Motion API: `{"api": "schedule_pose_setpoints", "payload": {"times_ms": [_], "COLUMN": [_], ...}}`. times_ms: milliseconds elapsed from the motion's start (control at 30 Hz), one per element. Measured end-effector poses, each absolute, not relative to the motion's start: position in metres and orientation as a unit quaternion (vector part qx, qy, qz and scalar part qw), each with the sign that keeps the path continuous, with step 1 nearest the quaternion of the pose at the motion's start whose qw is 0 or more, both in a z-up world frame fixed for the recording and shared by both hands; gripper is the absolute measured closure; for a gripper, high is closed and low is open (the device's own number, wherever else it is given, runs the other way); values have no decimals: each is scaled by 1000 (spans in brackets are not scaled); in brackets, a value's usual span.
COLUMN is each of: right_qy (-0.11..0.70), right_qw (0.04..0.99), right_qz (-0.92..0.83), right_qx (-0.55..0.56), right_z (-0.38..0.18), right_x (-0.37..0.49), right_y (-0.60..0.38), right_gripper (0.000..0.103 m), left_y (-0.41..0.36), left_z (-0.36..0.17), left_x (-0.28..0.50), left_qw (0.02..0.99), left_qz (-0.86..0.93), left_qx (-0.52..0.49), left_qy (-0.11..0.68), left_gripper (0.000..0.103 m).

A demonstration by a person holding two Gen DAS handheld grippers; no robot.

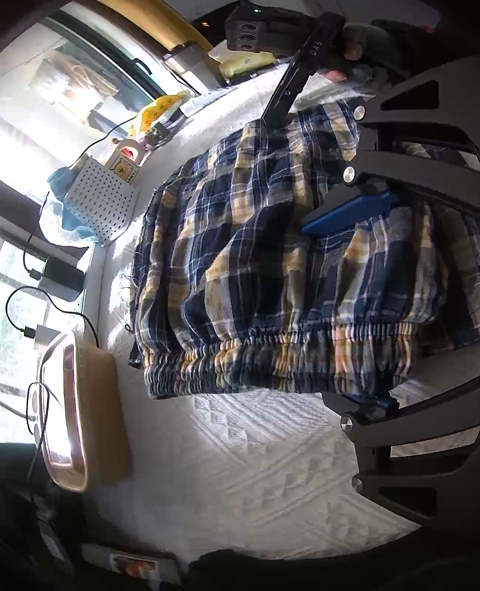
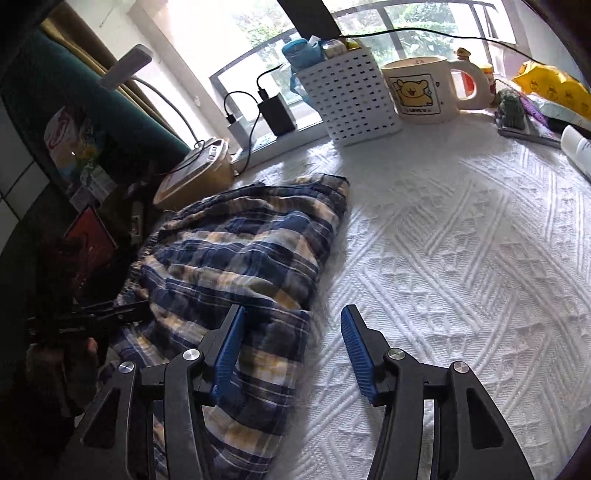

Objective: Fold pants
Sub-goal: 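Press the folded pants flat with the left gripper while the right gripper grasps the edge, then lift the folded pants with both grippers and carry them toward the red tablet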

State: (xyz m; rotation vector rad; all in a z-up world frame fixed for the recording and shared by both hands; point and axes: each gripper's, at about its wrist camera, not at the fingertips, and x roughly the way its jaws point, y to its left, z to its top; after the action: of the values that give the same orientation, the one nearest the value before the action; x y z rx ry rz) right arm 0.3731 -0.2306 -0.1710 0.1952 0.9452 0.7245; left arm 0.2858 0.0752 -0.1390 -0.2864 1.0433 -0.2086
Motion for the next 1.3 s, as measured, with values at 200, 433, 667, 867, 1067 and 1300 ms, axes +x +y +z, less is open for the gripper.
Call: {"api": "schedule_pose_setpoints", "payload": {"times_ms": [200,433,667,867,1067,1300], "right_qy": [450,441,451,453,437,422], "right_qw": [813,812,804,807,822,833], "right_qz": [353,374,381,374,365,358], "right_qx": [104,81,75,61,20,17], "right_z": [-174,-172,-176,-179,-173,-170], "right_x": [378,374,375,375,364,358], "right_y": [-224,-210,-203,-199,-188,-185], "right_gripper": [44,19,46,79,86,89], "left_y": [64,54,54,55,52,52], "left_z": [-137,-140,-139,-135,-128,-121], "left_x": [287,284,278,271,263,259], "left_qw": [851,857,858,861,871,877], "left_qz": [-107,-124,-150,-155,-150,-140], "left_qx": [-134,-125,-138,-140,-114,-102], "left_qy": [497,485,471,463,453,449], "left_gripper": [36,74,79,79,80,80]}}
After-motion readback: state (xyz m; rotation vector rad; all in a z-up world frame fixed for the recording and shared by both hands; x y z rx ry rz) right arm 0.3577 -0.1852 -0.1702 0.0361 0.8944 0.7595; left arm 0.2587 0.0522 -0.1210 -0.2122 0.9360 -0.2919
